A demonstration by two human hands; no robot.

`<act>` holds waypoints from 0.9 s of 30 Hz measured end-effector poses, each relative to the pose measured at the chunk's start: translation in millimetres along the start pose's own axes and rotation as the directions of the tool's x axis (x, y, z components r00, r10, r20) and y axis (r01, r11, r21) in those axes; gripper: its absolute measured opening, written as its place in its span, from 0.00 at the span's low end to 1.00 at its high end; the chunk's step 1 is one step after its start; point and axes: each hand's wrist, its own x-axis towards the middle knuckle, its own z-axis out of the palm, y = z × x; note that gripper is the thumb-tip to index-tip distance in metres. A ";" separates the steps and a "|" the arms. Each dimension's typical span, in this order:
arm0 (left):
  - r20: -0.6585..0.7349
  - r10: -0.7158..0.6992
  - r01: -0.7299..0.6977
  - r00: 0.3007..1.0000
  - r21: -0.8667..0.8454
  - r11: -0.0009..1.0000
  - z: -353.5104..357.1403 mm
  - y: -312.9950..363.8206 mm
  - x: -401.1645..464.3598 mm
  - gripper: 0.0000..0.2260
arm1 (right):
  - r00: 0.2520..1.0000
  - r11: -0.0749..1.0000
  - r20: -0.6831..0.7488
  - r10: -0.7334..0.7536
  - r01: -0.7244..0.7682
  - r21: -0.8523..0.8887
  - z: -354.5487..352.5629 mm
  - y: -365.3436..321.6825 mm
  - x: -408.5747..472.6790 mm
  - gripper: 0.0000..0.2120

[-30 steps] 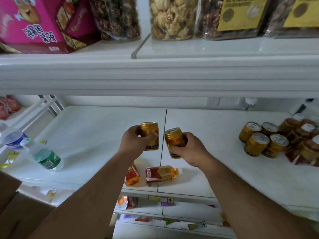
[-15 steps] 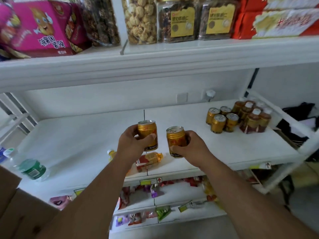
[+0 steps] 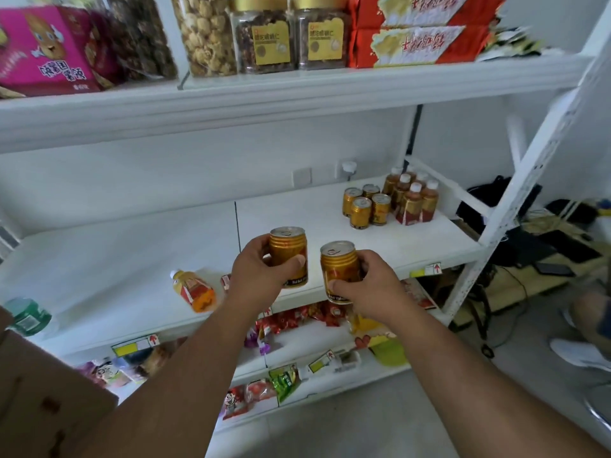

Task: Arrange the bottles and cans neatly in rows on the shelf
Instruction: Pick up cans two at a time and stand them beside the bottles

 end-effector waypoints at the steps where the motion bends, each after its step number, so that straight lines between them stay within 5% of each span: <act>1: 0.005 0.007 -0.007 1.000 0.001 1.000 7.0 3.9 -5.1 0.30 | 1.000 1.000 -0.006 -0.006 0.006 0.000 -8.3 1.5 -4.8 0.24; 16: 0.033 0.030 -0.030 0.999 0.013 0.999 142.2 58.5 -72.7 0.27 | 0.999 1.000 -0.039 -0.013 0.013 0.015 -141.8 51.4 -46.4 0.29; 27: 0.056 0.019 -0.022 0.998 0.047 0.999 203.7 53.7 -5.2 0.29 | 0.994 1.000 -0.107 0.023 -0.023 0.007 -185.1 73.0 21.2 0.30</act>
